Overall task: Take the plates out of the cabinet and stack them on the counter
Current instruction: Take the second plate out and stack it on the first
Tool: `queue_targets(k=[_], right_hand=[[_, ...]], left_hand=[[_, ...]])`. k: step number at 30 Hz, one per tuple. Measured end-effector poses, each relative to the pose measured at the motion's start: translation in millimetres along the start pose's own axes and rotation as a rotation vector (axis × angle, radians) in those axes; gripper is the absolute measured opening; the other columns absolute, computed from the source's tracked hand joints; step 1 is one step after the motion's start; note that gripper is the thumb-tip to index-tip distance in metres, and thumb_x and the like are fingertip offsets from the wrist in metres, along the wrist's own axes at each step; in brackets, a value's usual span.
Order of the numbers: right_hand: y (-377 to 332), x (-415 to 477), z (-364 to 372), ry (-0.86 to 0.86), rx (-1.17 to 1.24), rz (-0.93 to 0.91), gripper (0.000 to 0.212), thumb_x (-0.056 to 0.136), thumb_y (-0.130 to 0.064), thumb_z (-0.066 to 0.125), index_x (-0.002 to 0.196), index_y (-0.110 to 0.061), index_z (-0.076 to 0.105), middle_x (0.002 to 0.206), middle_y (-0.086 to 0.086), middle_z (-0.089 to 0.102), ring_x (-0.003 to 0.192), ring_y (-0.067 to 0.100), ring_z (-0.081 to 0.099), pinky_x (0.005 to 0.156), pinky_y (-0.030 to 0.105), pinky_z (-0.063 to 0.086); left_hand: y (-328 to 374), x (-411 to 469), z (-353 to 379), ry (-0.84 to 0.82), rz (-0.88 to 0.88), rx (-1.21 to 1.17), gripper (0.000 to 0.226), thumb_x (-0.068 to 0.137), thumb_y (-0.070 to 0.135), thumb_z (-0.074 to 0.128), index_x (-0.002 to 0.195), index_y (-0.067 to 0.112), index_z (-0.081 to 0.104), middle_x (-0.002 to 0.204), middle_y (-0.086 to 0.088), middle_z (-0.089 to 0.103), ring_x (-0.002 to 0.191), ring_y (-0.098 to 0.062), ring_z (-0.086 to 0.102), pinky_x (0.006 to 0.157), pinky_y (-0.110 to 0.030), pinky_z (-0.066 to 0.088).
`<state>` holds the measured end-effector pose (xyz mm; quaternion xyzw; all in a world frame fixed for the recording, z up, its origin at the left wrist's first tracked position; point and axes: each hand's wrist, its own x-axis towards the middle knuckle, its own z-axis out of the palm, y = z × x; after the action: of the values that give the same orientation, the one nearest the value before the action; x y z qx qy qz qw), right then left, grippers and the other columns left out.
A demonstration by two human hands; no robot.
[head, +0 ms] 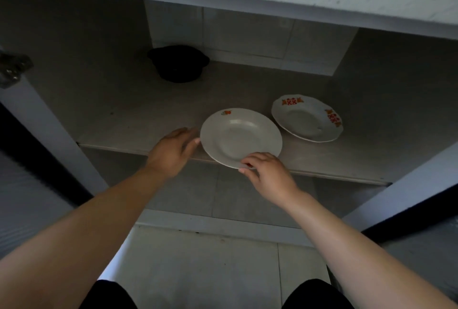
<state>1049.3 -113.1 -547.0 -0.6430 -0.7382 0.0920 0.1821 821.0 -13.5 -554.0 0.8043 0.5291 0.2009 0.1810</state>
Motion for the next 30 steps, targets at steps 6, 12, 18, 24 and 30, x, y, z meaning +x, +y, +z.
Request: queue_targets(k=[6, 12, 18, 24, 30], right_hand=[[7, -11, -5, -0.007, 0.001, -0.016, 0.029, 0.090, -0.032, 0.057, 0.106, -0.011, 0.066, 0.111, 0.005, 0.067, 0.103, 0.026, 0.058, 0.090, 0.033, 0.041], [11, -17, -11, 0.010, 0.078, -0.007, 0.030, 0.089, -0.033, 0.059, 0.109, -0.011, 0.066, 0.113, 0.004, 0.066, 0.107, 0.023, 0.057, 0.092, 0.031, 0.042], [22, -15, -31, 0.246, 0.167, 0.174, 0.033, 0.089, -0.032, 0.058, 0.115, -0.012, 0.062, 0.121, 0.005, 0.060, 0.114, 0.021, 0.052, 0.094, 0.025, 0.038], [31, -8, -37, 0.184, 0.104, 0.358, 0.045, 0.090, -0.038, 0.054, 0.127, -0.014, 0.051, 0.131, 0.008, 0.050, 0.120, 0.025, 0.048, 0.094, 0.035, 0.043], [33, -3, -24, 0.167, 0.353, 0.550, 0.036, 0.082, -0.033, 0.065, 0.112, -0.015, 0.058, 0.116, 0.011, 0.058, 0.103, 0.024, 0.057, 0.081, 0.026, 0.043]], left_hand=[[57, 21, 19, 0.051, -0.320, -0.419, 0.053, 0.086, 0.018, 0.062, 0.133, 0.002, 0.043, 0.132, -0.018, 0.054, 0.120, -0.033, 0.053, 0.101, -0.036, 0.042], [60, 20, 24, 0.004, -0.446, -0.512, 0.039, 0.078, -0.001, 0.059, 0.117, 0.002, 0.057, 0.116, -0.018, 0.065, 0.107, -0.032, 0.062, 0.091, -0.045, 0.052], [66, 10, 18, 0.011, -0.474, -0.585, 0.038, 0.075, 0.003, 0.063, 0.112, 0.003, 0.056, 0.109, -0.019, 0.063, 0.098, -0.036, 0.064, 0.078, -0.056, 0.055], [60, 6, 18, -0.028, -0.467, -0.580, 0.027, 0.072, 0.005, 0.062, 0.094, 0.018, 0.054, 0.103, -0.020, 0.067, 0.089, -0.037, 0.067, 0.071, -0.057, 0.056], [77, -15, 3, -0.003, -0.521, -0.734, 0.033, 0.082, -0.009, 0.055, 0.112, 0.005, 0.053, 0.098, -0.005, 0.052, 0.092, -0.028, 0.054, 0.077, -0.047, 0.053]])
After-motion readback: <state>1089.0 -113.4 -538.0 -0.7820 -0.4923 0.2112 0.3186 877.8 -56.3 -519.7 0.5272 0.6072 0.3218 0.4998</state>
